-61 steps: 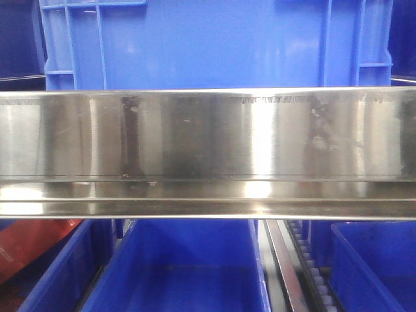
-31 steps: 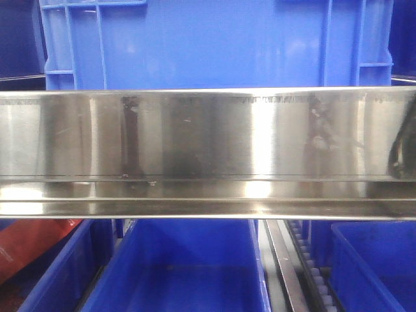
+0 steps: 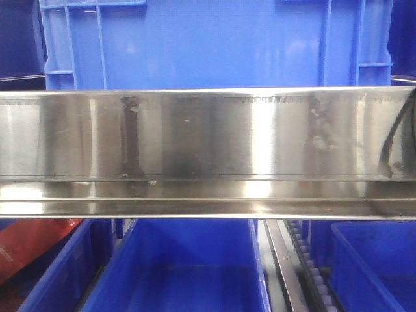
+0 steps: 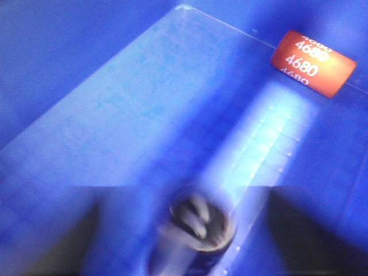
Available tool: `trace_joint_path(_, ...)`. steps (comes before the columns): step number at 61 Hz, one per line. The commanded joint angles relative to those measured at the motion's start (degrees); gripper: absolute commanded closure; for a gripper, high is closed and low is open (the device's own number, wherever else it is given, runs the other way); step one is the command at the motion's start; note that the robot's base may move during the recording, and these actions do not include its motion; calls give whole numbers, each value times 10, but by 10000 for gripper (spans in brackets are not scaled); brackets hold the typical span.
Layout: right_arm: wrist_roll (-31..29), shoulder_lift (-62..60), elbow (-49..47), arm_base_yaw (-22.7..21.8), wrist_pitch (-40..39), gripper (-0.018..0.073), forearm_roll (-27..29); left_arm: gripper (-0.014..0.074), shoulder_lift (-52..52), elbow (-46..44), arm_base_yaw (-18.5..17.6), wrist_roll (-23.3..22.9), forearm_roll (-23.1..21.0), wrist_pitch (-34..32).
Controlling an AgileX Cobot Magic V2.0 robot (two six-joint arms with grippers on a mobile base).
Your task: Place cylindrical capacitor in blue bin on shelf
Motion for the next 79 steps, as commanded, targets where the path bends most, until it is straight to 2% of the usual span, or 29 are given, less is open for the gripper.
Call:
trace_joint_path(1, -4, -8, -6, 1, -3, 2, 8, 707, -2, 2, 2, -5, -4, -12)
trace_joint_path(7, -4, -19, -6, 1, -4, 40, 12, 707, -2, 2, 2, -5, -4, -12)
trace_joint_path(15, -4, -52, -6, 1, -3, 186, 12, 707, -2, 2, 2, -5, -4, -12)
trace_joint_path(29, -4, -162, 13, 0, -4, 666, 10, 707, -2, 2, 2, -5, -4, -12)
trace_joint_path(32, -4, -190, 30, 0, -14, 727, -1, 707, -2, 2, 2, -5, -4, -12)
trace_joint_path(40, -3, -283, 109, -5, -52, 713, -35, 707, -2, 2, 2, -5, -4, -12)
trace_joint_path(58, 7, -493, 374, -64, -159, 713, -35, 707, -2, 2, 2, -5, -4, -12)
trace_joint_path(67, 7, -598, 497, -65, -233, 713, -35, 707, -2, 2, 2, -5, -4, -12)
trace_joint_path(79, 7, -707, 617, -65, -276, 713, -35, 707, -2, 2, 2, -5, -4, -12)
